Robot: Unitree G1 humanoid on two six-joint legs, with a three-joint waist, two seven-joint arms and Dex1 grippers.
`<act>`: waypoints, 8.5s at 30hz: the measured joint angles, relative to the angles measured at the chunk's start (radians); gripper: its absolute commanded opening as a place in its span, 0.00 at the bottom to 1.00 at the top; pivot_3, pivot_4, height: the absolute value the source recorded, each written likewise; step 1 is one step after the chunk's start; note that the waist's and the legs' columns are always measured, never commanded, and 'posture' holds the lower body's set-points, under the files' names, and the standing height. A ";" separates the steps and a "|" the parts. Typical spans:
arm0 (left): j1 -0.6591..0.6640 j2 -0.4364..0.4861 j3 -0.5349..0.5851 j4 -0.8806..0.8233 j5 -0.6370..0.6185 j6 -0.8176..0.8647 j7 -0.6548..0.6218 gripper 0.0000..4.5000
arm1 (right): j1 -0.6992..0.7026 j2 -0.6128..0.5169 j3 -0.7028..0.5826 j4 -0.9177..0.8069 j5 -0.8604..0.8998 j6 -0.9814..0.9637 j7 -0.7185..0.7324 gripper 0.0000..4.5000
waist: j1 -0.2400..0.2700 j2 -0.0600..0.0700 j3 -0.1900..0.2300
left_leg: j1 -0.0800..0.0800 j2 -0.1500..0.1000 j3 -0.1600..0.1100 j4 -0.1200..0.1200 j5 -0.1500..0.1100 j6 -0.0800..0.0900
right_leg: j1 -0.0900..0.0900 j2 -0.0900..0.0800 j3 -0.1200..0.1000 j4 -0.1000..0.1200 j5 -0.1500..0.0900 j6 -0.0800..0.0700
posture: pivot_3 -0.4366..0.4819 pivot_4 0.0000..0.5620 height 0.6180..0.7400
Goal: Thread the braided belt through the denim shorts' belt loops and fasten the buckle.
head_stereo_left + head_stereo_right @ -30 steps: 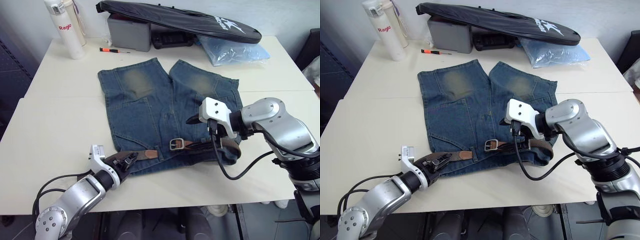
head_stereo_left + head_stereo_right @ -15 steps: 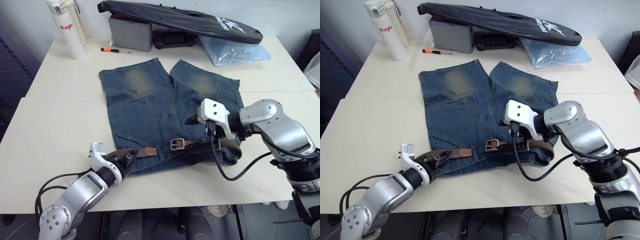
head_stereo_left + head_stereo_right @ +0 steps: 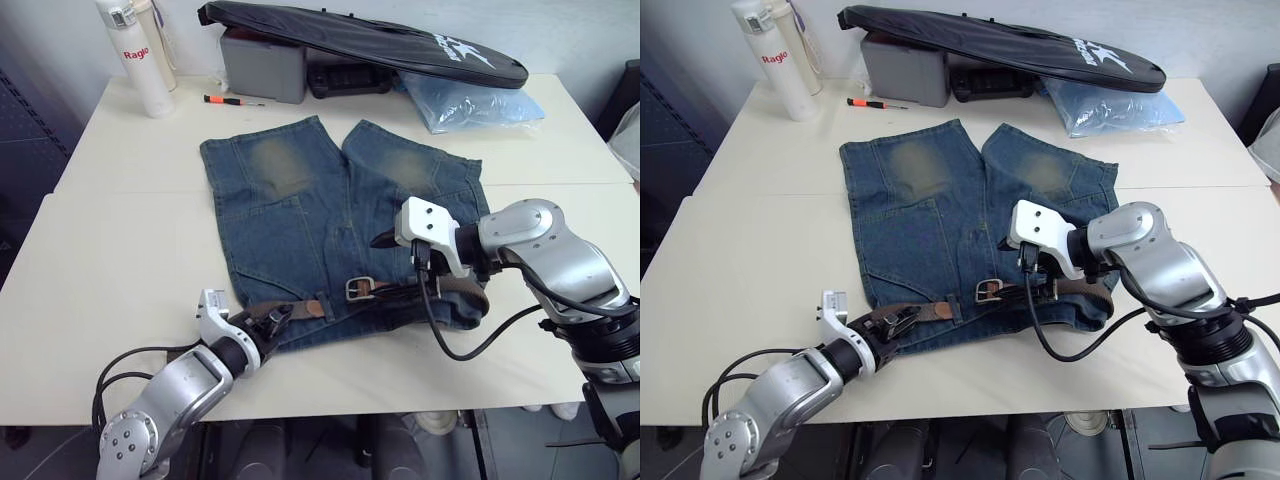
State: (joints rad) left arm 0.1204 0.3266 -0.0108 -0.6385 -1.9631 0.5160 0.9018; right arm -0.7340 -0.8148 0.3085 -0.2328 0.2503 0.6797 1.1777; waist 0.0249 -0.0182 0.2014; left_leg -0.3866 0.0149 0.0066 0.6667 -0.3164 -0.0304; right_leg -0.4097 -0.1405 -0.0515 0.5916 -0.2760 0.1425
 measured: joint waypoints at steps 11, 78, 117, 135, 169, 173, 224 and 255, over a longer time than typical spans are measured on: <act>0.006 -0.088 -0.012 0.041 0.000 -0.032 -0.029 0.00 | 0.000 0.000 0.003 0.000 -0.007 0.000 0.012 1.00 | 0.000 0.001 0.000 | 0.000 0.000 0.000 0.000 0.000 0.000 | 0.000 0.000 0.000 0.000 0.000 0.000 | 0.48 0.27 1.00; -0.727 0.842 -0.119 0.547 1.063 0.407 -1.785 0.26 | 0.068 -0.060 -0.006 -0.214 0.083 0.109 0.087 1.00 | 0.000 0.008 0.001 | -0.002 0.004 0.006 -0.002 -0.002 0.001 | -0.005 0.007 0.001 0.004 0.001 -0.002 | 0.48 0.27 1.00; -1.130 0.273 -0.477 1.230 1.923 -0.160 -2.273 0.00 | 0.118 0.020 0.168 -0.198 -0.246 -0.093 -0.137 0.57 | 0.000 0.006 0.000 | -0.003 0.005 0.005 0.016 -0.005 0.006 | -0.001 0.005 0.001 0.012 0.003 0.002 | 0.48 0.27 1.00; -1.118 0.277 -0.452 1.201 1.949 -0.131 -2.276 0.00 | 0.133 0.061 0.191 -0.153 -0.270 -0.104 -0.133 0.12 | -0.004 0.006 0.000 | -0.002 0.005 0.006 0.016 -0.005 0.006 | -0.001 0.005 0.001 0.014 0.003 0.002 | 0.48 0.27 1.00; -1.092 0.265 -0.433 1.165 2.008 -0.167 -2.292 0.00 | 0.067 -0.162 0.091 0.004 -0.410 -0.519 -0.004 0.00 | -0.003 0.008 -0.001 | -0.001 0.005 0.007 0.017 -0.005 0.006 | -0.001 0.005 0.001 0.015 0.003 0.002 | 0.48 0.27 1.00; -1.091 0.263 -0.431 1.166 2.010 -0.174 -2.293 0.00 | 0.100 -0.244 -0.004 0.064 -0.408 -0.561 -0.005 0.00 | -0.002 0.008 -0.001 | -0.001 0.005 0.007 0.017 -0.005 0.006 | -0.001 0.005 0.002 0.015 0.003 0.002 | 0.48 0.27 1.00; -1.117 0.149 -0.228 1.049 1.925 -0.097 -2.210 0.99 | 0.110 -0.230 -0.171 0.062 -0.286 -0.386 0.050 0.00 | -0.001 0.013 -0.004 | -0.005 0.004 0.007 0.019 -0.005 0.007 | -0.002 0.004 0.001 0.014 0.004 0.003 | 0.48 0.27 1.00; -1.111 -0.110 -0.429 0.751 1.970 0.133 -1.755 0.31 | 0.091 -0.230 -0.163 0.045 -0.270 -0.304 0.032 0.00 | -0.001 0.013 -0.004 | -0.004 0.004 0.007 0.018 -0.005 0.006 | -0.003 0.004 0.002 0.014 0.004 0.003 | 0.48 0.27 1.00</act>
State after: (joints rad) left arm -0.9903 0.2163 -0.4399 0.1121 0.0069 0.6494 -0.8537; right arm -0.6435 -1.0450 0.1460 -0.1882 -0.0197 0.3758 1.2093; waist 0.0243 -0.0048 0.1974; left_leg -0.3904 0.0186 0.0138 0.6849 -0.3215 -0.0240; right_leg -0.4125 -0.1366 -0.0495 0.6054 -0.2722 0.1457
